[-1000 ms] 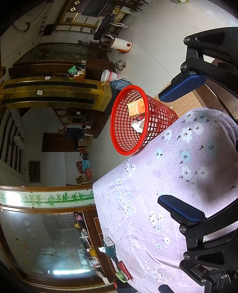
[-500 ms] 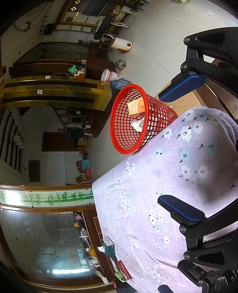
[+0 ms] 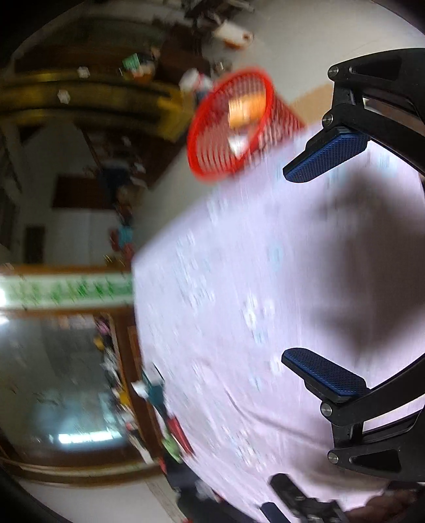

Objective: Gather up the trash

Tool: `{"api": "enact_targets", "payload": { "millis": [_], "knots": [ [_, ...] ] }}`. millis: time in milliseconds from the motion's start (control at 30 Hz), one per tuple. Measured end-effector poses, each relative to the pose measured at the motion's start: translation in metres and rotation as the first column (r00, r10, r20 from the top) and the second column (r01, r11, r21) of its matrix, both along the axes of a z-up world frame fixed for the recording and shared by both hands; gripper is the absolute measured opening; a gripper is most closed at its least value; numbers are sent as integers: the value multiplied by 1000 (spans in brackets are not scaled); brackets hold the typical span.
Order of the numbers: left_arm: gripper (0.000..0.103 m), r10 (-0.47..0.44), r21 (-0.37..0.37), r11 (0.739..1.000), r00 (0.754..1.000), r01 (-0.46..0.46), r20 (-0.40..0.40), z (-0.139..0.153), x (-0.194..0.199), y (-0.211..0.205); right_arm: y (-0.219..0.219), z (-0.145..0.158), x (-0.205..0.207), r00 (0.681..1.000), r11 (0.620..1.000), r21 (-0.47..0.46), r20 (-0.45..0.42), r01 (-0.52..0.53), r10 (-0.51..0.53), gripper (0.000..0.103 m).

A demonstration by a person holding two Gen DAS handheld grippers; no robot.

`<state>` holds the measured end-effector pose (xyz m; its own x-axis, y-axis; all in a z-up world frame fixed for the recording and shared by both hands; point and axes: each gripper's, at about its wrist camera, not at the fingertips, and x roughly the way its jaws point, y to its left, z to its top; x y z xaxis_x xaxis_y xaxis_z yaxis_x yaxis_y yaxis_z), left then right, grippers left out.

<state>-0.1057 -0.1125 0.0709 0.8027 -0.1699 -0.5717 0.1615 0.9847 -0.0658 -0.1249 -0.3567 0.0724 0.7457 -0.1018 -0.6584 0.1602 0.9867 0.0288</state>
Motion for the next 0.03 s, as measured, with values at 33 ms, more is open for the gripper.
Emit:
{"api": "enact_targets", "payload": {
  "millis": [33],
  "knots": [
    [100,49,9,999,999,-49,-14,-1,8,17,6,-3,7,1000,1000,9,-14,-18,18,102]
  ]
}}
